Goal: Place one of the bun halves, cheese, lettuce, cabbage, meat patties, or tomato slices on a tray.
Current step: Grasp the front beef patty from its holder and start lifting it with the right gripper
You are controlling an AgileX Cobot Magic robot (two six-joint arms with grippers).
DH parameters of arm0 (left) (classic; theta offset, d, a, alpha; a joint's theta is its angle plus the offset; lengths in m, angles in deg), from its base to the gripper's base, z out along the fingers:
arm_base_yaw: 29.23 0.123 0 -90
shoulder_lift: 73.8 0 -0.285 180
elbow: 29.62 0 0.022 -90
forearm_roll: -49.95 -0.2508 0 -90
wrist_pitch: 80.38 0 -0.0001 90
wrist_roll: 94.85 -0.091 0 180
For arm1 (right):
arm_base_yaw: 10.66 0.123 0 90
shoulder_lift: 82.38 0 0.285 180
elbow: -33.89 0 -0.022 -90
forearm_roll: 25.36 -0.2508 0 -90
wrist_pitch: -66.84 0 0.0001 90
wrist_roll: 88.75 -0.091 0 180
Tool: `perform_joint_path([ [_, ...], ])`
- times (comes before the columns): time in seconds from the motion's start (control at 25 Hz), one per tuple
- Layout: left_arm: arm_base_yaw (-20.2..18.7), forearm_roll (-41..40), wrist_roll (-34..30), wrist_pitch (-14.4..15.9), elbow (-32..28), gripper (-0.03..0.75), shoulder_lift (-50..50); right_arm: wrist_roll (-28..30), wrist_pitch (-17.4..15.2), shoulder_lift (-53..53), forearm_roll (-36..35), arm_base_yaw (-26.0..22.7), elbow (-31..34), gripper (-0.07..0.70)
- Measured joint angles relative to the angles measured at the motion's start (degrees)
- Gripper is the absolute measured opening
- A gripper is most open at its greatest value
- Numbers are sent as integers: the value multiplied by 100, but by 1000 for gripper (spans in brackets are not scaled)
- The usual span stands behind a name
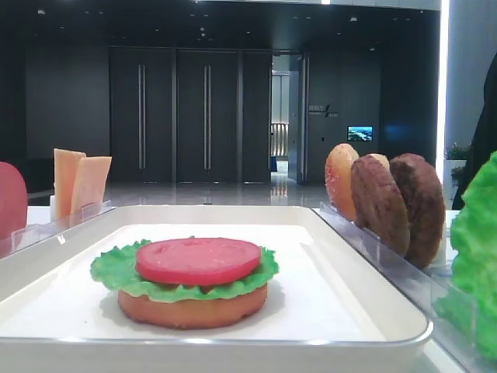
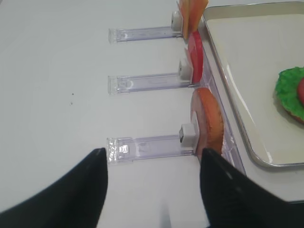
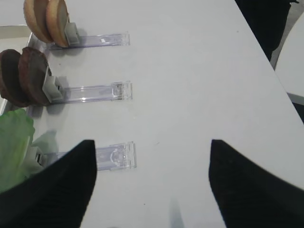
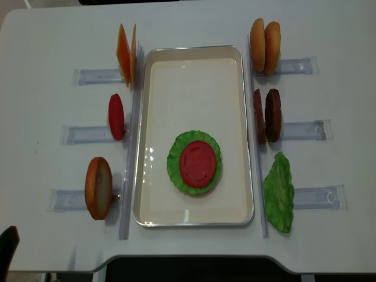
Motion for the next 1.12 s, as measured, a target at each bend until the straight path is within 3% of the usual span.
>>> perform_joint_path([
  [1.12,-2,0,0,0,0,471,0,0,7,-111,0,0,-6,476],
])
